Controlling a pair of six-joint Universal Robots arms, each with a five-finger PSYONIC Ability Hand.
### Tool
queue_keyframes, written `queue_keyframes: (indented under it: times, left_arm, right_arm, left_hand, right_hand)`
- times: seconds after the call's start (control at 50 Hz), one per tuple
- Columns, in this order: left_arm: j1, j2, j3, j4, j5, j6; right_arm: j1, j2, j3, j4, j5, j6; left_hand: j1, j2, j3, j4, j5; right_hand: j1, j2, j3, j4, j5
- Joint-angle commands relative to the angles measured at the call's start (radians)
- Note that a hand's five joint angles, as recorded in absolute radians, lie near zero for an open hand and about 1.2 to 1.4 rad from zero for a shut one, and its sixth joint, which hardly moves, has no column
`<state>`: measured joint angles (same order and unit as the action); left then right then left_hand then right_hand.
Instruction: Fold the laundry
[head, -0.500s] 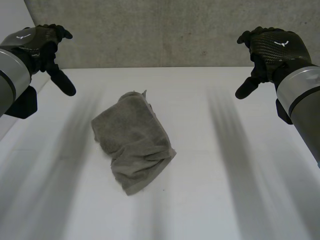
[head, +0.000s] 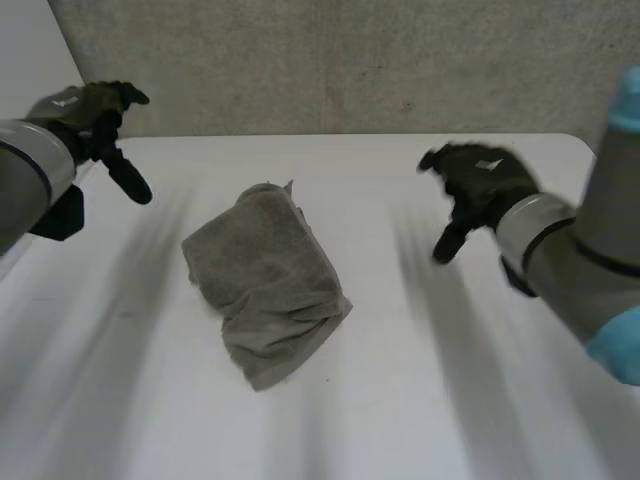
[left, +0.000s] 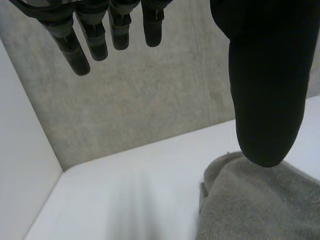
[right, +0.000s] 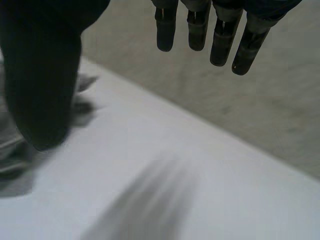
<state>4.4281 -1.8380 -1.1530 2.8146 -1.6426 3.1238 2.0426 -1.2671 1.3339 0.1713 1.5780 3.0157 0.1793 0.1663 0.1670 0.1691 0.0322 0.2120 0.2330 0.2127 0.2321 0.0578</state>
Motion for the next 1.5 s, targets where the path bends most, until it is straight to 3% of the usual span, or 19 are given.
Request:
queue_keyframes:
  times: [0.02,0.14,0.24,0.46,0.52,0.56,0.58,0.6,0.62,0.66,0.72,0.9,0.98,1.16,1.2,1.22,1.26,1.38,1.5]
  left_arm:
    - [0.025,-0.177,-0.002,0.091,0.102,0.03]
    - [0.03,-0.273,-0.013,0.137,0.13,0.13]
    - [0.033,-0.354,-0.054,0.224,0.132,0.275]
    - [0.03,-0.394,-0.128,0.362,0.132,0.329]
    - [0.025,-0.395,-0.142,0.376,0.133,0.331]
    - [0.014,-0.402,-0.152,0.376,0.138,0.331]
    - [0.014,-0.402,-0.152,0.376,0.138,0.331]
    - [0.01,-0.4,-0.157,0.376,0.138,0.328]
    - [0.01,-0.4,-0.157,0.376,0.138,0.328]
    - [-0.01,-0.397,-0.165,0.376,0.135,0.32]
    - [-0.045,-0.388,-0.177,0.367,0.13,0.318]
    - [-0.156,-0.214,-0.22,0.361,0.055,0.259]
    - [-0.278,-0.095,-0.241,0.301,-0.054,0.113]
    - [-0.542,-0.047,-0.312,0.19,-0.079,-0.077]
    - [-0.63,-0.063,-0.335,0.197,-0.074,-0.132]
    - [-0.63,-0.063,-0.335,0.197,-0.074,-0.133]
    - [-0.656,-0.098,-0.341,0.206,-0.08,-0.149]
    - [-0.645,-0.118,-0.327,0.207,-0.086,-0.145]
    - [-0.504,-0.095,-0.332,0.212,-0.088,-0.146]
  right_arm:
    - [0.07,0.184,-0.093,0.062,-0.102,0.165]
    - [0.083,0.343,-0.198,0.05,-0.145,0.359]
    - [0.097,0.445,-0.29,0.037,-0.138,0.393]
    - [0.136,0.606,-0.415,0.011,-0.131,0.451]
    - [0.139,0.614,-0.418,0.011,-0.131,0.453]
    - [0.151,0.615,-0.421,0.01,-0.131,0.45]
    - [0.151,0.615,-0.421,0.01,-0.131,0.45]
    - [0.152,0.606,-0.42,0.007,-0.128,0.448]
    - [0.153,0.592,-0.415,-0.004,-0.119,0.448]
    - [0.151,0.568,-0.406,-0.021,-0.11,0.445]
    - [0.142,0.5,-0.366,-0.056,-0.108,0.44]
    - [-0.012,0.285,-0.265,-0.11,-0.116,0.411]
    - [-0.096,0.175,-0.24,-0.118,-0.121,0.31]
    - [-0.157,0.058,-0.18,-0.113,-0.219,0.135]
    - [-0.162,0.048,-0.165,-0.102,-0.239,0.09]
    - [-0.168,0.038,-0.141,-0.095,-0.251,0.033]
    - [-0.174,0.023,-0.104,-0.09,-0.253,-0.035]
    - [-0.2,-0.026,0.085,-0.088,-0.248,-0.337]
    - [-0.2,-0.104,0.205,-0.092,-0.277,-0.466]
  left_hand:
    - [0.022,0.035,0.035,0.033,-0.005]
    - [0.025,0.038,0.038,0.036,-0.002]
    - [0.025,0.038,0.038,0.036,-0.002]
    - [0.122,0.135,0.135,0.132,0.095]
    - [0.231,0.244,0.243,0.241,0.203]
    - [0.385,0.398,0.398,0.396,0.358]
    - [0.387,0.399,0.399,0.397,0.359]
    - [0.596,0.609,0.608,0.606,0.568]
    - [0.598,0.611,0.61,0.608,0.57]
    - [1.036,1.049,1.049,1.047,1.009]
    - [1.216,1.229,1.229,1.226,1.189]
    - [1.217,1.23,1.229,1.227,1.19]
    - [1.217,1.23,1.229,1.227,1.19]
    - [1.217,1.23,1.229,1.227,1.19]
    - [0.868,0.881,0.88,0.878,0.84]
    - [0.865,0.878,0.877,0.875,0.838]
    - [0.449,0.462,0.462,0.46,0.422]
    - [0.337,0.35,0.349,0.347,0.309]
    - [0.269,0.282,0.281,0.279,0.242]
  right_hand:
    - [-0.037,-0.058,-0.038,-0.058,-0.058]
    - [-0.037,-0.058,-0.038,-0.058,-0.058]
    - [-0.037,-0.058,-0.038,-0.058,-0.058]
    - [0.101,0.08,0.101,0.081,0.081]
    - [0.175,0.154,0.175,0.155,0.155]
    - [0.613,0.592,0.612,0.593,0.592]
    - [0.616,0.595,0.615,0.596,0.595]
    - [0.973,0.952,0.973,0.953,0.953]
    - [1.182,1.161,1.181,1.162,1.162]
    - [1.184,1.163,1.184,1.164,1.164]
    - [1.184,1.163,1.184,1.164,1.164]
    - [1.184,1.163,1.184,1.164,1.164]
    - [1.184,1.163,1.184,1.164,1.164]
    - [1.184,1.163,1.184,1.164,1.164]
    - [1.184,1.163,1.184,1.164,1.164]
    - [1.184,1.163,1.184,1.164,1.164]
    - [1.184,1.163,1.184,1.164,1.164]
    - [1.184,1.163,1.184,1.164,1.164]
    - [1.184,1.163,1.184,1.164,1.164]
